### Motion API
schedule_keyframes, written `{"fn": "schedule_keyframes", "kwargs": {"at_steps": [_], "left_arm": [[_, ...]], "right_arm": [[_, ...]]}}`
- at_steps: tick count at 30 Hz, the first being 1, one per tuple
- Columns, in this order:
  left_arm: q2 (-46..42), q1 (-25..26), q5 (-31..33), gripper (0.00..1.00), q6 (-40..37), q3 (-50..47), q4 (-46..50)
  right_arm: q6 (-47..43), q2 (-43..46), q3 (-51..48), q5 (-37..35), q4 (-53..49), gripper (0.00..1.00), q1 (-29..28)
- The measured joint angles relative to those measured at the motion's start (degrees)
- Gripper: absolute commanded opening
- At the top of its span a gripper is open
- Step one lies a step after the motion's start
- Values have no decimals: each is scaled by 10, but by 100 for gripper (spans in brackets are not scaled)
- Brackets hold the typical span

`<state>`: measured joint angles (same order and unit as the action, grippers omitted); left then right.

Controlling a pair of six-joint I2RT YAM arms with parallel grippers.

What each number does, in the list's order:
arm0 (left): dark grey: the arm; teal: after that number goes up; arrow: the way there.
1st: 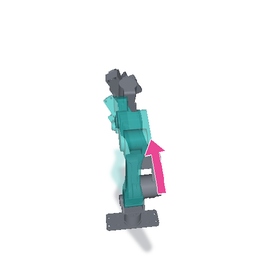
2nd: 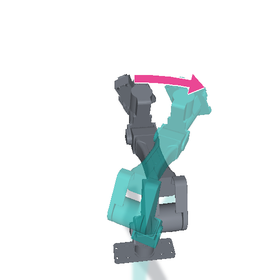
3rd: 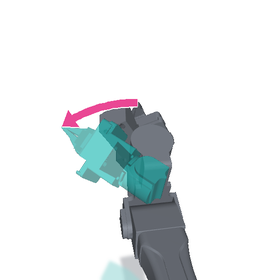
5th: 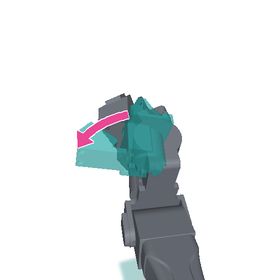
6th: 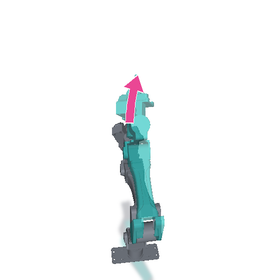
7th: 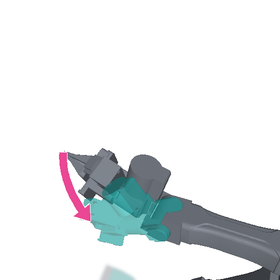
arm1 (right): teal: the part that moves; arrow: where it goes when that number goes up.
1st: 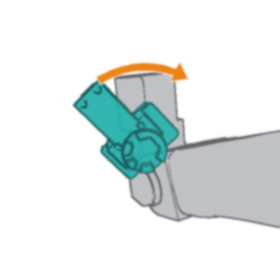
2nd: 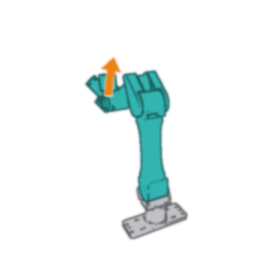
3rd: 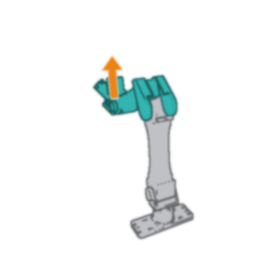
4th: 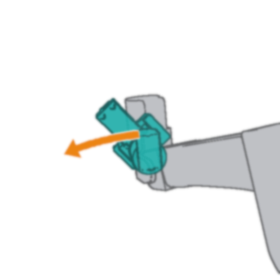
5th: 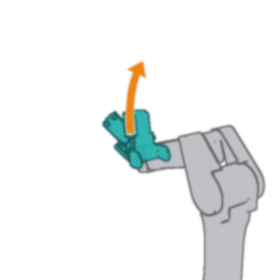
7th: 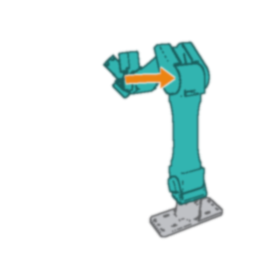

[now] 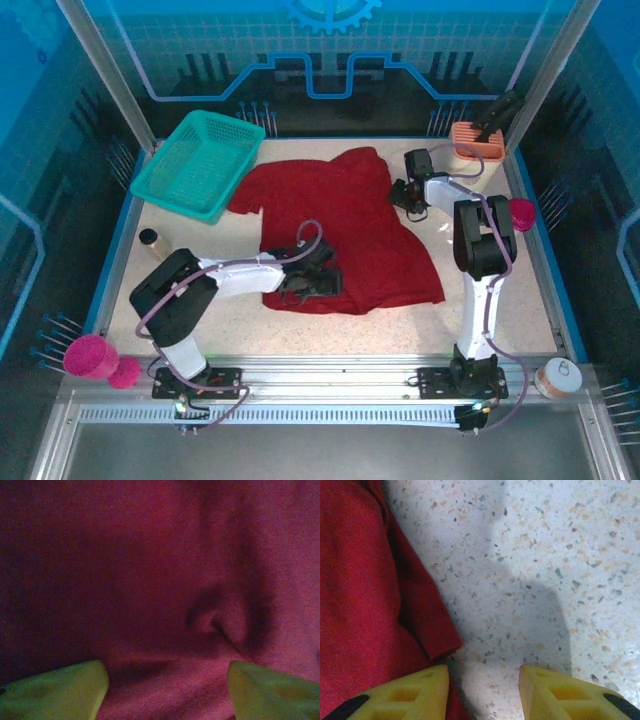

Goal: Fold the inside-out t-shirt

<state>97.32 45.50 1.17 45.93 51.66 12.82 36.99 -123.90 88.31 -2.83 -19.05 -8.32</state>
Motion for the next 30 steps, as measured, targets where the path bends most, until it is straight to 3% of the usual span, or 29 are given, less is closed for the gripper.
{"fn": "schedule_keyframes", "kwargs": {"at_steps": [11, 16, 17, 19, 23, 30], "left_arm": [[-63, 0, 7, 69, 42, -92, -75], [-87, 0, 16, 69, 56, -120, -86], [-93, 0, 20, 69, 58, -125, -84], [-104, 0, 27, 69, 63, -134, -78], [-122, 0, 43, 69, 67, -150, -68], [-150, 0, 61, 69, 77, -182, -74]], "right_arm": [[-5, -33, 43, 22, 6, 38, -1], [-16, -64, 91, 26, -5, 5, -1], [-19, -70, 99, 27, -4, 0, -1], [-27, -72, 106, 20, -8, 0, -1], [-42, -71, 109, -26, -21, 0, -2], [-102, -47, 125, -173, -58, 0, -2]]}}
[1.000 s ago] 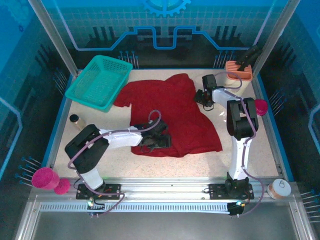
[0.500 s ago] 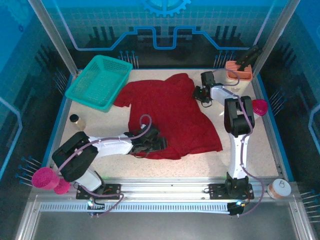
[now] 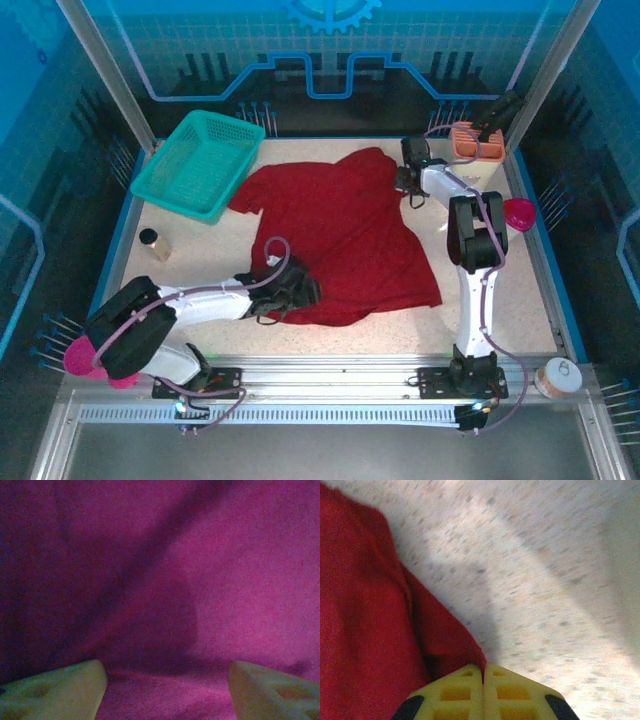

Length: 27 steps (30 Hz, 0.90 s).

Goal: Fold the inside-out t-shirt

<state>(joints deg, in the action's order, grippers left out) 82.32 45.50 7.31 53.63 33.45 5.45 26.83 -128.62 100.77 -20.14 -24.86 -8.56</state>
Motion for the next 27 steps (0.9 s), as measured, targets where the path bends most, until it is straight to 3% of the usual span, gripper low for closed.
{"fn": "schedule_keyframes", "kwargs": {"at_steps": [10, 14, 15, 16, 19, 23, 27], "left_arm": [[-30, 0, 10, 69, 16, -33, -13], [-67, 0, 11, 69, 19, -49, 10], [-80, 0, 13, 70, 20, -54, 24], [-95, 0, 15, 70, 20, -59, 40], [-142, 0, 21, 70, 23, -80, 85], [-193, 0, 23, 74, 18, -99, 117], [-225, 2, 3, 74, -1, -102, 142]], "right_arm": [[-77, 4, 82, -108, -12, 0, 0], [-122, 7, 54, -177, 25, 0, -9], [-137, 8, 40, -191, 39, 3, -12], [-153, 10, 26, -207, 52, 15, -17], [-189, 10, 20, -232, 64, 18, -27], [-214, 9, 68, -225, 59, 40, -28], [-204, 16, 107, -195, 42, 45, -32]]}}
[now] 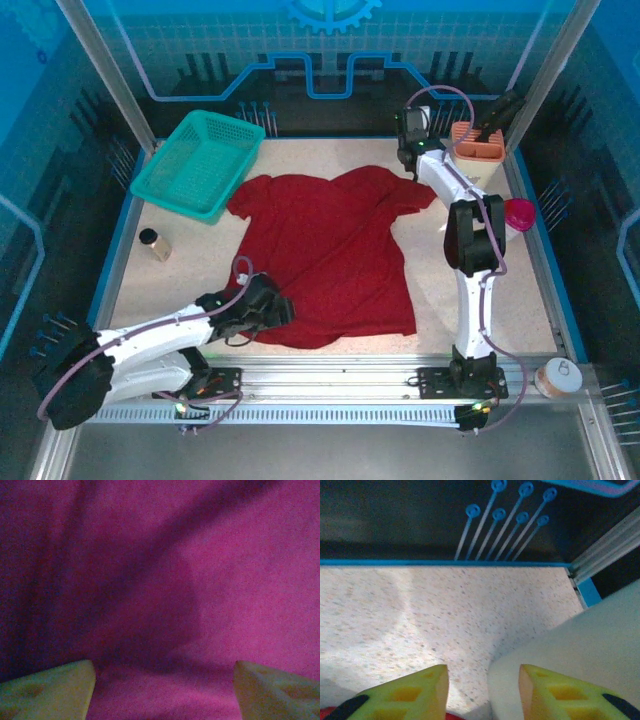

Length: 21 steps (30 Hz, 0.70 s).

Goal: Fold the inside-out t-shirt

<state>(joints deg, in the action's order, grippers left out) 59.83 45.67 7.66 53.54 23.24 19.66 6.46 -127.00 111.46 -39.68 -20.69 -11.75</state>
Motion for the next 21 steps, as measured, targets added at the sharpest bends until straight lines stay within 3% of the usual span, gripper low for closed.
{"fn": "schedule_keyframes", "kwargs": {"at_steps": [3, 6, 13, 18, 21], "left_arm": [[-13, 20, -15, 74, -31, 9, 11], [2, 65, -21, 73, -79, 49, 14], [148, 185, -38, 73, -288, 171, -61], [254, 210, -80, 66, -448, 195, -112], [299, 209, -76, 54, -525, 215, -113]], "right_arm": [[33, 39, -47, 38, -26, 47, -9], [81, 129, -173, 91, -42, 51, -21], [202, 388, -492, 262, -33, 48, -33], [271, 457, -619, 343, -61, 51, -55], [309, 491, -677, 366, -112, 52, -65]]}}
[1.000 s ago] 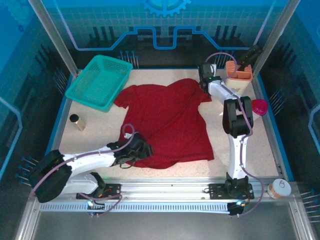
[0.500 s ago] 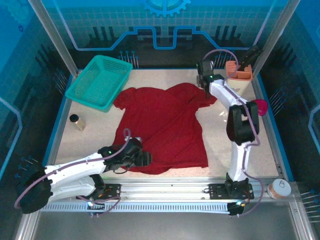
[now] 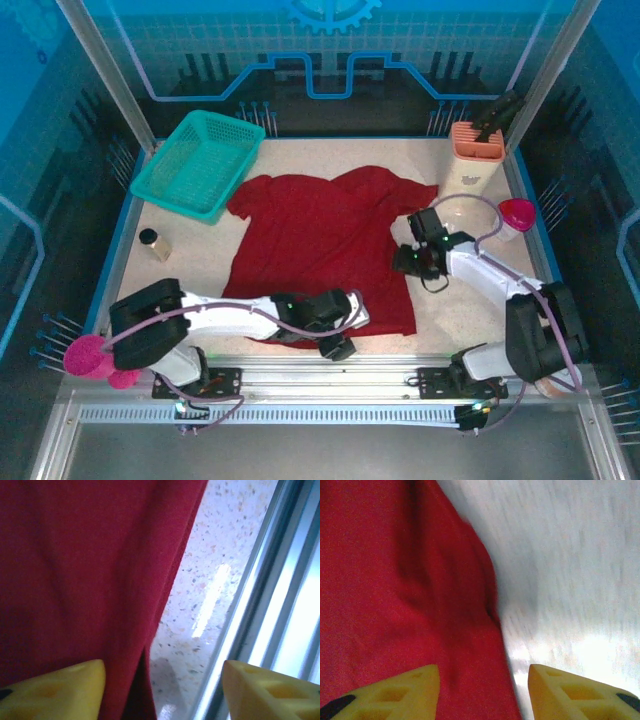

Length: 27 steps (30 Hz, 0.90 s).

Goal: Fold the inside-out t-shirt

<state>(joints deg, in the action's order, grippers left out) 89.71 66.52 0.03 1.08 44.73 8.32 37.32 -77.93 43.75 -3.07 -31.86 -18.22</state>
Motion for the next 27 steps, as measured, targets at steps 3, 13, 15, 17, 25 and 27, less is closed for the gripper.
{"fn": "schedule_keyframes", "kwargs": {"at_steps": [3, 13, 15, 17, 25, 27], "left_arm": [[27, -11, 1, 41, -50, 25, -3], [46, -55, -33, 0, -118, 38, -28], [35, -61, -40, 0, -118, 35, -31], [11, -75, -54, 0, -114, 26, -35], [-94, -158, -123, 0, -69, 6, -57], [-96, -170, -139, 0, -60, 4, -63]], "right_arm": [[32, 46, -50, 19, -52, 55, 0], [27, 125, -88, 130, -129, 47, -23], [3, 127, -87, 142, -125, 48, -50], [-24, 138, -84, 143, -114, 47, -89], [-182, 247, -104, 132, 33, 52, -224], [-223, 275, -128, 129, 86, 53, -231]]}}
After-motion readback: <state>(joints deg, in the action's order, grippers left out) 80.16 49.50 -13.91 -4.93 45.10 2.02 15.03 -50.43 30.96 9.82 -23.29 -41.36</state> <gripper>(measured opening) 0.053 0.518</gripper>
